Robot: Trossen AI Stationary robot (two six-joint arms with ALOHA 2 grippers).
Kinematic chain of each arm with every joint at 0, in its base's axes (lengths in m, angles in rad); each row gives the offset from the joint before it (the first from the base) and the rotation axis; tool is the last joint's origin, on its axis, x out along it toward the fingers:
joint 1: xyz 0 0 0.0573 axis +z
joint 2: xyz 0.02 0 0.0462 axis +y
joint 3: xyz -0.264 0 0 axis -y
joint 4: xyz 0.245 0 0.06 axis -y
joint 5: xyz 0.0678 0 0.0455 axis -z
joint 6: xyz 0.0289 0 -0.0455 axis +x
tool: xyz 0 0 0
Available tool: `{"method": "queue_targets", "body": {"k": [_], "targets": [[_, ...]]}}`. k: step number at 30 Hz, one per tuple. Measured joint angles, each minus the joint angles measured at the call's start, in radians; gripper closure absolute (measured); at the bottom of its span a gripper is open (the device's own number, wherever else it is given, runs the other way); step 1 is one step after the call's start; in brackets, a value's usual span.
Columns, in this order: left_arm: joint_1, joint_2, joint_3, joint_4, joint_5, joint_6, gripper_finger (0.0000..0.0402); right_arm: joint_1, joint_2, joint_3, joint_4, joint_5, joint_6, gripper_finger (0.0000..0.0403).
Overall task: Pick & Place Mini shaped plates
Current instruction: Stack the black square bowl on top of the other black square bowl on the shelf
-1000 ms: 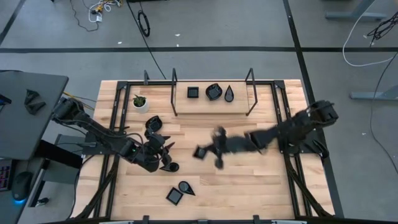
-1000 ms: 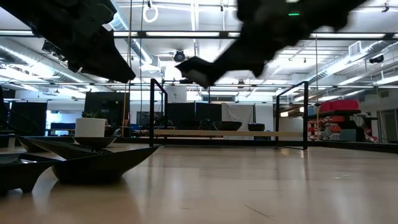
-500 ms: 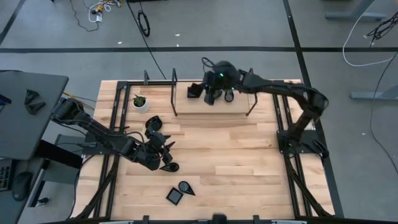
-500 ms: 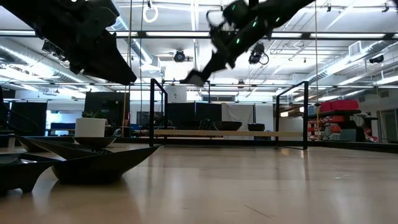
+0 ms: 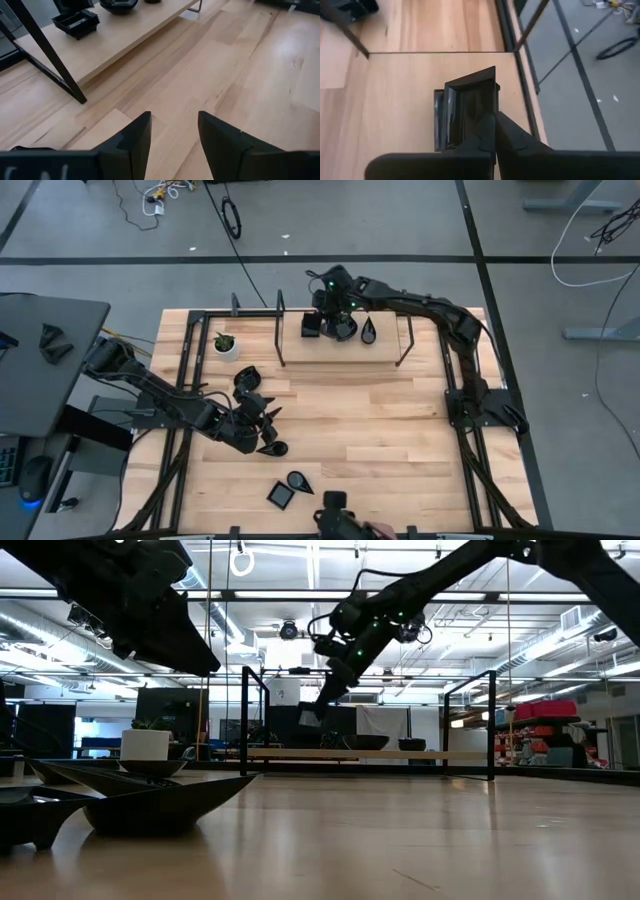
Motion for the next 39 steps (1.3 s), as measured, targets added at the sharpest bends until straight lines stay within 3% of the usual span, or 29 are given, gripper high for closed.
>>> {"method": "queue_targets", "body": {"k": [14, 26, 32, 39], "targets": [[0.0, 0.0, 0.0, 0.003, -0.001, -0.002, 0.0232, 0.001, 0.025, 0.0, 0.0, -0.01, -0.054, 0.0393], [0.0, 0.0, 0.0, 0.003, -0.002, -0.002, 0.0232, 0.006, 0.025, -0.053, 0.088, 0.013, -0.068, 0.0314], [0.0, 0.0, 0.0, 0.003, -0.002, 0.0, 0.0232, 0.006, 0.002, -0.053, 0.122, 0.013, 0.029, 0.0282], [0.0, 0.0, 0.0, 0.003, -0.002, -0.002, 0.0232, 0.005, 0.001, -0.053, 0.068, -0.002, 0.155, 0.0286]]}}
